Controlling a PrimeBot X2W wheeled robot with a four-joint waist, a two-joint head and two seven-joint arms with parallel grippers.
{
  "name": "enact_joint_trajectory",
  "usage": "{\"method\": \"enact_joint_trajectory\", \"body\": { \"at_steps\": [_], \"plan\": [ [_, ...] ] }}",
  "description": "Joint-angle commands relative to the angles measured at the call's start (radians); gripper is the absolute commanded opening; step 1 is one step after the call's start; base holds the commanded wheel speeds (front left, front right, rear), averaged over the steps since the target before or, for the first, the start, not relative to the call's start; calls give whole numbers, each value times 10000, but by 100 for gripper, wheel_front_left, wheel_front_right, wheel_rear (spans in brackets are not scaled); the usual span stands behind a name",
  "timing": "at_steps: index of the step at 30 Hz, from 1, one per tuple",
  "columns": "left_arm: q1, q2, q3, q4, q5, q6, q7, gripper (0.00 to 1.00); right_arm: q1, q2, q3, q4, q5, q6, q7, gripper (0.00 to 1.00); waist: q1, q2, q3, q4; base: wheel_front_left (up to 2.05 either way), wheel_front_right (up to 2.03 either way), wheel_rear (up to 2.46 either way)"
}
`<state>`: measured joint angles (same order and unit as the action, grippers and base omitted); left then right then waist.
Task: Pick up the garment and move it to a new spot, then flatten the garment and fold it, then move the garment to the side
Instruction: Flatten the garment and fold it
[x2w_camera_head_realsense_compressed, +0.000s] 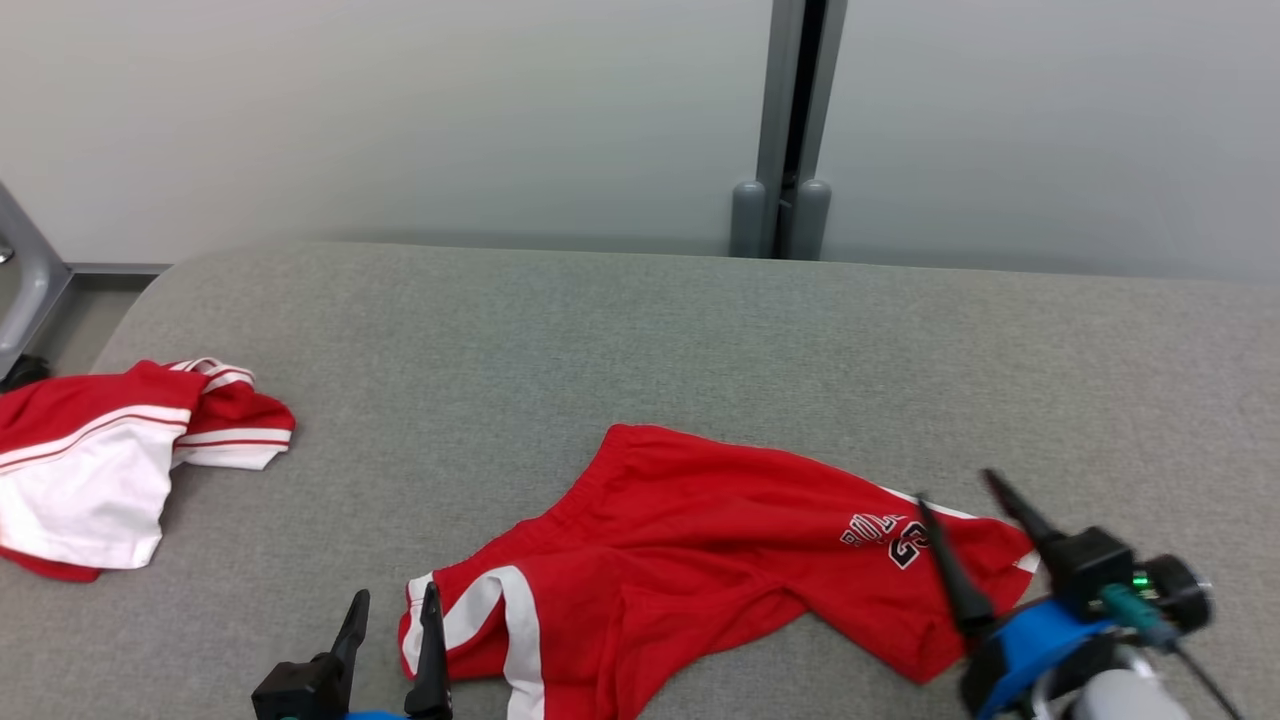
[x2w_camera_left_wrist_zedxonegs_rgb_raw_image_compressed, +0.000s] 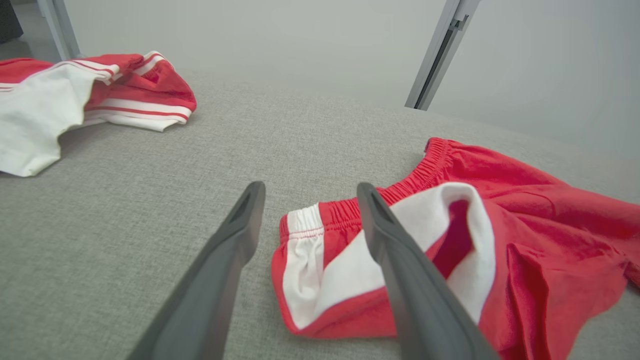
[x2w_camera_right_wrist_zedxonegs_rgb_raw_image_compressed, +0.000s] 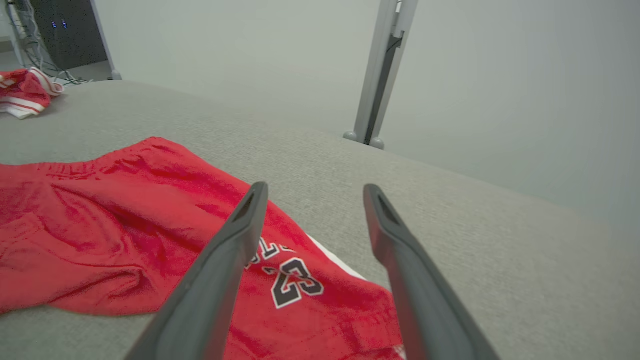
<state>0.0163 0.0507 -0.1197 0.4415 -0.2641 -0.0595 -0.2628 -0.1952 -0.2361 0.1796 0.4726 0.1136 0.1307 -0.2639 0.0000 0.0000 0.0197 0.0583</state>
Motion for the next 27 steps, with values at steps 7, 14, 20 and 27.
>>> {"method": "enact_joint_trajectory", "body": {
  "at_steps": [7, 14, 20, 27],
  "plan": [
    [-171, 2, -54, -43, -85, 62, -30, 100, -12, 580, 2626, -259, 612, -1, -7, 100, 0, 0, 173, 415, 0, 0, 0],
    [-104, 0, -38, 17, -17, 48, -29, 100, -758, 787, 4774, 825, 1558, -1, -9, 100, 0, 0, 275, 643, 0, 0, 0],
    [-288, 0, -163, 37, -73, 43, -30, 100, -1574, 1088, 5477, 1828, 1739, 1, -7, 100, 0, 0, 400, 840, 0, 0, 0],
    [-303, 2, -346, 45, -156, 95, -29, 100, -2217, 1460, 6178, 3398, 2029, 1, -7, 100, 0, 0, 515, 1081, 0, 0, 0]
  ]
}}
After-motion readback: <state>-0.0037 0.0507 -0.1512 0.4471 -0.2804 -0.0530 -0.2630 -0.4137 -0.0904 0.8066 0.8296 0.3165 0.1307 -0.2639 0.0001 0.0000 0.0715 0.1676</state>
